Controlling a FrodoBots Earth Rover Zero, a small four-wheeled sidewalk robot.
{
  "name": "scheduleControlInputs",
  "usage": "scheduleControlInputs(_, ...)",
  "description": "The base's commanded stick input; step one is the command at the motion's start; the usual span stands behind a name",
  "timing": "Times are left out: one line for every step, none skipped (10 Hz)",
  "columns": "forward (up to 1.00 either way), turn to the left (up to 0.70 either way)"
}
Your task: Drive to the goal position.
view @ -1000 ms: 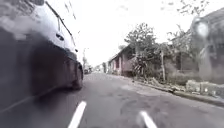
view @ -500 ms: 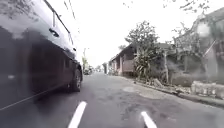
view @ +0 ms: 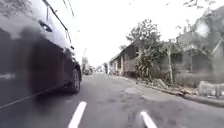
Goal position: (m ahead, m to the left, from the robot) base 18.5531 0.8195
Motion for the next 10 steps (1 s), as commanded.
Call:
scheduleControlInputs(0.7,0.0)
scheduleControlInputs(0.7,0.0)
scheduleControlInputs(0.7,0.0)
scheduleControlInputs(0.7,0.0)
scheduleControlInputs(0.7,0.0)
scheduleControlInputs(0.7,0.0)
scheduleControlInputs(0.7,0.0)
scheduleControlInputs(0.7,0.0)
scheduleControlInputs(0.7,0.0)
scheduleControlInputs(0.7,0.0)
